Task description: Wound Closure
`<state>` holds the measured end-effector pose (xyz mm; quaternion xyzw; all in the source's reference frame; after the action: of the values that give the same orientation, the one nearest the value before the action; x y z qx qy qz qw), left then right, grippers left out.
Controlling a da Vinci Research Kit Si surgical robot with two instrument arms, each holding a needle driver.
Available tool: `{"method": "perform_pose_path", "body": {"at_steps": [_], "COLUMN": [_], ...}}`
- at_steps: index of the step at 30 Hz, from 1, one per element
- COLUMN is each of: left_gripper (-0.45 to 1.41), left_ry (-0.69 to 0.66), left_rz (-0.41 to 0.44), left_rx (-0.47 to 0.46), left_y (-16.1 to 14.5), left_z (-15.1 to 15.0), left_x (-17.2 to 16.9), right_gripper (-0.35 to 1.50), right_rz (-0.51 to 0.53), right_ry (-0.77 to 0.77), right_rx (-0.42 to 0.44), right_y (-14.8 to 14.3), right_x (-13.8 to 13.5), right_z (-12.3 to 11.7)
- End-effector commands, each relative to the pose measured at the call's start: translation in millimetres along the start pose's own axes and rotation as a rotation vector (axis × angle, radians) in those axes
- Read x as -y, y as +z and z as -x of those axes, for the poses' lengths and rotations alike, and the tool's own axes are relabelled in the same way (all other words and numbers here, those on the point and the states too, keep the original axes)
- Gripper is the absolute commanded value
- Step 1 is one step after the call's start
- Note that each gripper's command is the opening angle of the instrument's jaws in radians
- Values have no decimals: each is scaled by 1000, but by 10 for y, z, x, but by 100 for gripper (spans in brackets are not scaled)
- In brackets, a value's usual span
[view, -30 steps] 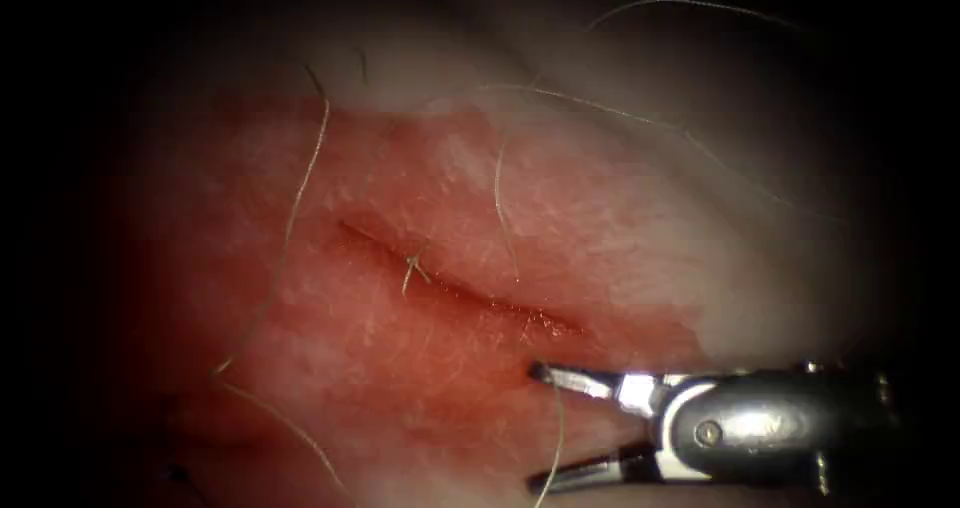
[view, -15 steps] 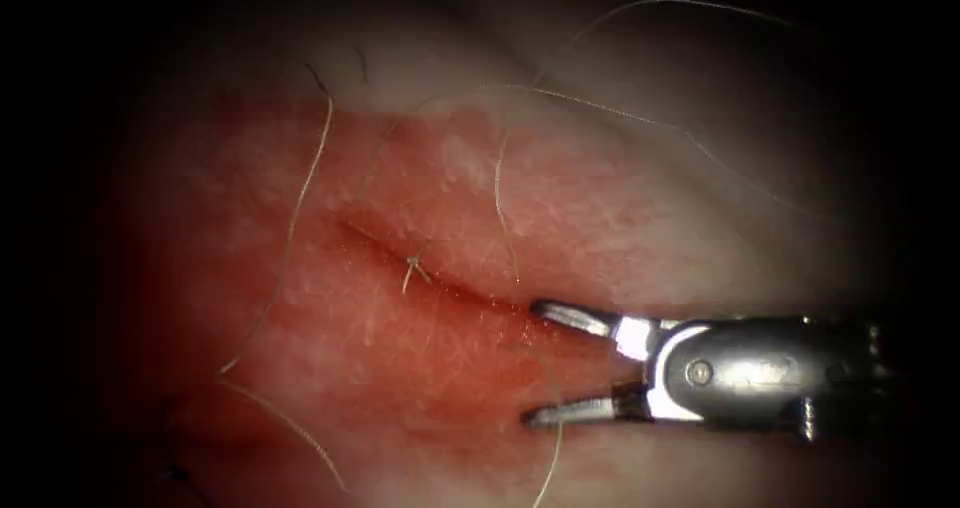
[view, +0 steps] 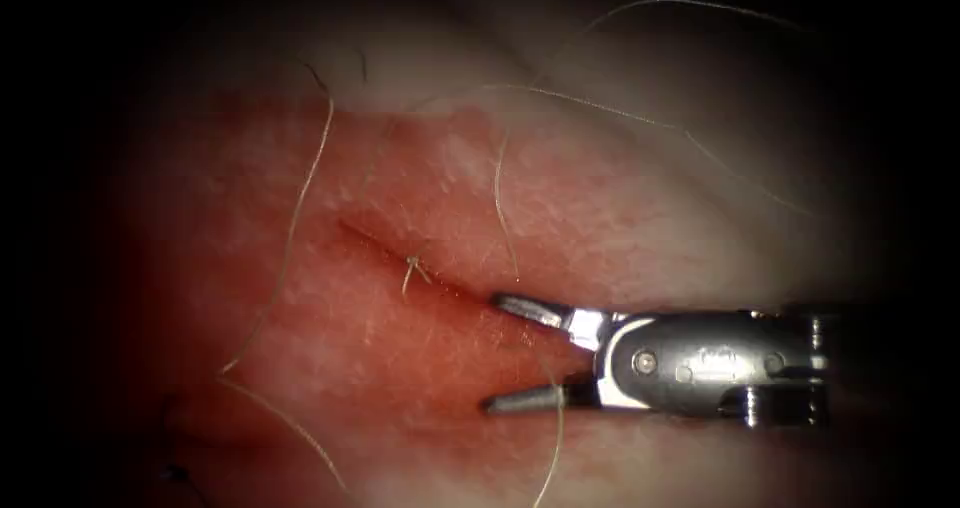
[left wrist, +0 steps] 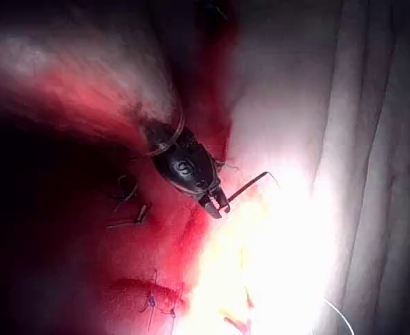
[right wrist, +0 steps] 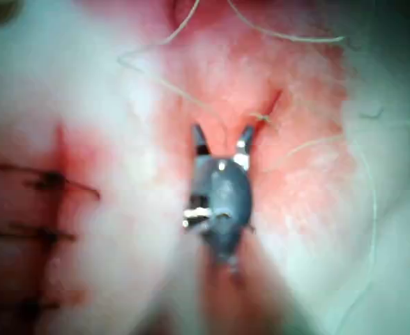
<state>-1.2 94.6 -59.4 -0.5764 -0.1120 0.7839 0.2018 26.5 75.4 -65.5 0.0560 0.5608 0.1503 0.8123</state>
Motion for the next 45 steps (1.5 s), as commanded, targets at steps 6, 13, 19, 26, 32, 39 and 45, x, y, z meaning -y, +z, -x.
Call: {"method": "perform_pose_path", "body": {"at_steps": [6, 13, 19, 26, 32, 39, 45], "left_gripper": [-35, -35, -35, -35, -35, -35, -35], "left_ry": [-1, -1, 0, -6, -7, -7, -7], "left_rz": [2, 4, 5, 0, 1, 1, 1], "left_rx": [-1, -4, -6, -9, -8, -8, -8], "left_y": [6, 13, 17, 23, 25, 25, 25], "left_z": [6, 5, 6, 11, 16, 17, 17], "left_x": [-1, -4, -4, -3, -2, -1, -1], "right_gripper": [-35, -35, -35, -35, -35, 145, 143], "right_rz": [-43, -38, -73, -155, -237, -122, -70], "right_ry": [1, 38, 56, 49, 30, 41, 27], "right_rx": [-19, 11, 10, -3, -40, -60, -85], "right_y": [0, -15, -18, -6, 2, -28, -85], "right_x": [5, 22, 66, 126, 191, 156, 92], "right_z": [1, -24, -72, -119, -186, -174, -138]}}
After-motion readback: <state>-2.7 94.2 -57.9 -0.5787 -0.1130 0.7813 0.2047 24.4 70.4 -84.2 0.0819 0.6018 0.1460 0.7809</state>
